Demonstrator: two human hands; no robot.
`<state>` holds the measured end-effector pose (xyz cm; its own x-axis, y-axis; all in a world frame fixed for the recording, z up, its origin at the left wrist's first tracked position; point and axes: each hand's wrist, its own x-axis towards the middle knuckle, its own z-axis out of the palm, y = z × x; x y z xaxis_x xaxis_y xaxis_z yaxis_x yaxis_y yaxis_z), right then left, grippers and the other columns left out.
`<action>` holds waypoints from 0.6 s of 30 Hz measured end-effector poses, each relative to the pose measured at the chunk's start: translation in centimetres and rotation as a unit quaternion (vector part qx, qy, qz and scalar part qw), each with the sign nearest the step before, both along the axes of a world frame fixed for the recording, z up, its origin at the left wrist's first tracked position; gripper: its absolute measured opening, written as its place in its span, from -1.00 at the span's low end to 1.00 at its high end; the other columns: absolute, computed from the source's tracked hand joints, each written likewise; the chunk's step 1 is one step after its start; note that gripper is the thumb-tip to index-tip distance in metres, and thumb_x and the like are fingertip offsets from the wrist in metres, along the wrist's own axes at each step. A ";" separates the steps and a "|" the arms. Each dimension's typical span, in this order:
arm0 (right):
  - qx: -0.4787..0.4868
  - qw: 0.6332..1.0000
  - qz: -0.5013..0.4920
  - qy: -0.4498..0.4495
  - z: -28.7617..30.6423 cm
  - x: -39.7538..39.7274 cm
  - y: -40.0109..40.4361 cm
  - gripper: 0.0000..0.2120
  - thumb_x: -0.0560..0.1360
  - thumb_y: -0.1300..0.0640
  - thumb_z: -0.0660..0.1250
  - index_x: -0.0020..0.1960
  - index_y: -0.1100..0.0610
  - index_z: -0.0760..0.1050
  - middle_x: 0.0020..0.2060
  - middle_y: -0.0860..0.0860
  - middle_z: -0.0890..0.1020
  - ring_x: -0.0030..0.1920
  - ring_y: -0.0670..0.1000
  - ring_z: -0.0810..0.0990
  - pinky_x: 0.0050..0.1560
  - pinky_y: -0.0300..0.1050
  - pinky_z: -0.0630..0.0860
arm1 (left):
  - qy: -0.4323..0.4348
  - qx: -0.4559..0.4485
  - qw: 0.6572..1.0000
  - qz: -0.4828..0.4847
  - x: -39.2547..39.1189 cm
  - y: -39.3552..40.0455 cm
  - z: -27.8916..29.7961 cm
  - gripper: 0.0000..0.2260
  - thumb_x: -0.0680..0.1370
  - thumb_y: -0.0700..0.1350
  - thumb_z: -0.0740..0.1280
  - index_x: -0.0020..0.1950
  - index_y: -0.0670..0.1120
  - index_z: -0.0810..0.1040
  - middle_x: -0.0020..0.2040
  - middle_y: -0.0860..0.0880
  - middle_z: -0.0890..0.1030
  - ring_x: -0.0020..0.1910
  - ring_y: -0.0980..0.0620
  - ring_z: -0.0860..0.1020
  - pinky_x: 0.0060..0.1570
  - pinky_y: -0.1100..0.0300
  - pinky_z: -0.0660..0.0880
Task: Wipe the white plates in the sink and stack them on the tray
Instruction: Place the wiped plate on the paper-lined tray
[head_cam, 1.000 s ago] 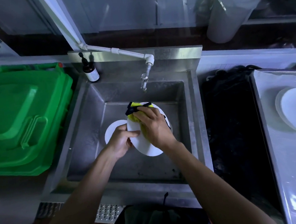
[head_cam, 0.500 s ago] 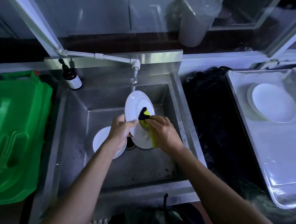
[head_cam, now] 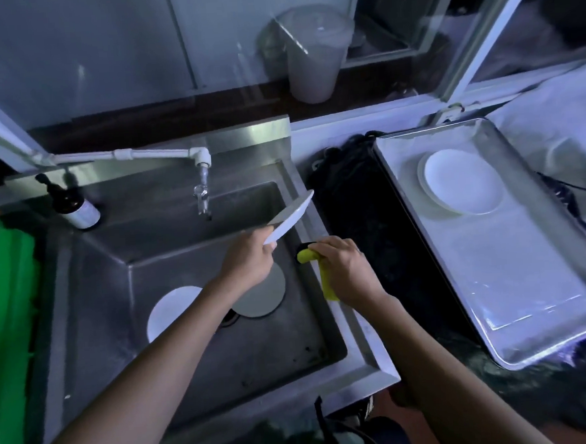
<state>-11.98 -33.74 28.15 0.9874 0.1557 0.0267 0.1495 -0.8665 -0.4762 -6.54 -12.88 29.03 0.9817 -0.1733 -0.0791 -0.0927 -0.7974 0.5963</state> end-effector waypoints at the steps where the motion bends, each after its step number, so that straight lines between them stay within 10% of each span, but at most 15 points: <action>1: -0.003 1.000 -0.010 0.001 0.0 0.1 -1.3 -0.58 0.57 0.30 0.25 0.34 -0.04 0.52 0.30 -0.04 0.53 0.14 0.18 0.49 0.04 0.24 0.54 | -0.022 0.017 0.999 -0.017 0.2 -1.3 0.3 -0.90 0.61 -0.20 0.27 -0.12 -0.11 0.49 -0.41 0.03 0.37 -0.40 -0.13 0.39 -0.45 0.09 0.17; 4: 0.000 0.999 -0.034 -0.005 0.2 0.3 -5.8 -0.54 0.54 0.32 0.23 0.36 -0.04 0.51 0.30 -0.02 0.53 0.12 0.20 0.49 0.01 0.23 0.55 | -0.087 0.024 0.993 -0.076 1.0 -5.8 1.2 -0.67 0.63 -0.25 0.26 0.34 0.02 0.58 -0.24 0.06 0.59 -0.33 -0.05 0.53 -0.42 0.09 0.40; 7: 0.010 0.998 -0.054 -0.026 0.7 0.6 -11.0 -0.57 0.54 0.30 0.25 0.35 0.03 0.55 0.29 0.02 0.56 0.11 0.24 0.53 -0.02 0.21 0.57 | -0.117 0.025 0.985 -0.120 2.3 -11.0 2.4 -0.53 0.63 -0.31 0.24 0.48 0.08 0.50 0.33 -0.04 0.62 0.20 -0.15 0.62 0.04 -0.05 0.61; 11: 0.042 0.994 -0.099 -0.031 1.0 0.8 -17.6 -0.62 0.55 0.32 0.26 0.31 0.09 0.60 0.27 0.05 0.60 0.13 0.26 0.54 0.08 0.14 0.55 | -0.141 0.045 0.973 -0.179 4.7 -18.4 2.7 -0.48 0.58 -0.41 0.20 0.47 0.01 0.51 0.43 -0.08 0.53 0.45 -0.11 0.46 0.39 -0.05 0.43; 18: 0.046 0.986 -0.158 -0.032 0.7 0.6 -27.2 -0.53 0.52 0.33 0.16 0.23 -0.09 0.61 0.12 -0.07 0.63 -0.03 0.21 0.50 -0.05 0.04 0.55 | -0.152 0.102 0.956 -0.228 8.1 -29.8 1.5 -0.39 0.57 -0.40 0.14 0.51 0.11 0.45 0.48 0.02 0.48 0.49 -0.06 0.41 0.44 0.08 0.34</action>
